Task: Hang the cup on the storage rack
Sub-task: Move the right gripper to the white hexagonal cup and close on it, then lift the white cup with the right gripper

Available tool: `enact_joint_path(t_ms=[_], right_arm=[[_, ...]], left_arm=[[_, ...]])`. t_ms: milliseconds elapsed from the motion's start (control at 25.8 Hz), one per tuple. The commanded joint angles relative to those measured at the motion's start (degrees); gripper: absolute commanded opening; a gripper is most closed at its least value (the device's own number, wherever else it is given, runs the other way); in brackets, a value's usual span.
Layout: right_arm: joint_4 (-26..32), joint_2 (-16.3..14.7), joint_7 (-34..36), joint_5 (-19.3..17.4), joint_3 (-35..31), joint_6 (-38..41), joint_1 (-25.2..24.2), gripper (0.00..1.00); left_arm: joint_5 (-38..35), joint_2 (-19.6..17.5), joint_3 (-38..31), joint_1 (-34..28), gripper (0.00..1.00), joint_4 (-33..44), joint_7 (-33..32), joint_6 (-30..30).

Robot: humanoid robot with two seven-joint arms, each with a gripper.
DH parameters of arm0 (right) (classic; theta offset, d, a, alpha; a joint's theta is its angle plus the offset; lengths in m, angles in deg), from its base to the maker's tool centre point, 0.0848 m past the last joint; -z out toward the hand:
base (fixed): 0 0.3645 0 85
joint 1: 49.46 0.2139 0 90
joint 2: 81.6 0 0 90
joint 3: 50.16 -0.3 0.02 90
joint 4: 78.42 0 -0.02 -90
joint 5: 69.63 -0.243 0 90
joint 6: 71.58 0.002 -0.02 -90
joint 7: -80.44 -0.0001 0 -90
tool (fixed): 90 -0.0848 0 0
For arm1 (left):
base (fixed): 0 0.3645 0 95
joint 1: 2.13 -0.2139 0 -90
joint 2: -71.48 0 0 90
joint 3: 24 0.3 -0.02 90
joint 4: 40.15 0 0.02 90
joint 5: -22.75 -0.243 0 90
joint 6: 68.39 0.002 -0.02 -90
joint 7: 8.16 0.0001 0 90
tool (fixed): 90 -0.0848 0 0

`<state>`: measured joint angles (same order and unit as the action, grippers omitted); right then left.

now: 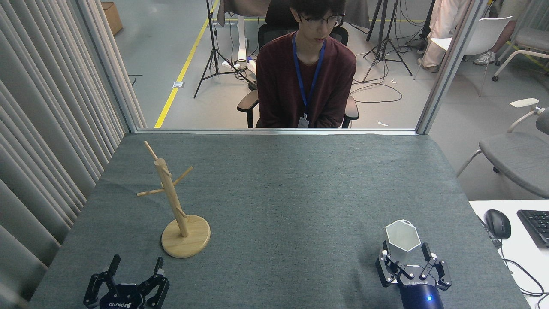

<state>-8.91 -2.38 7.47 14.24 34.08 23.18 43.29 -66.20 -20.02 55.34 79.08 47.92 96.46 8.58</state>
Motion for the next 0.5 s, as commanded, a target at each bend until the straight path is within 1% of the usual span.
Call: enact_joint_path(t_ms=[0,155,310,465], right_arm=[[-1.1,0.1,-0.1,0.2,0.5,0.0,0.9,0.99],[-3.1,0.1,0.0,0.2,0.8,-0.1,2.0,0.99],[-5.8,-0.1,0.1,0.2,1.2,-0.2,4.1,0.99],[-6.8,-0.1,0.2,0.2,1.1,-0.2,5.1,0.99]], left_arm=[[0.0,0.0,-0.1,0.1,0.99,-0.2,0.1,0.0],[-0.1,-0.1,-0.1,0.1,0.99,-0.6,0.1,0.0],[-0.1,-0.1,-0.1,0.1,0.99,-0.6,0.1,-0.1],[-0.1,-0.2,-0.1,0.2,0.99,-0.6,0.1,0.0]])
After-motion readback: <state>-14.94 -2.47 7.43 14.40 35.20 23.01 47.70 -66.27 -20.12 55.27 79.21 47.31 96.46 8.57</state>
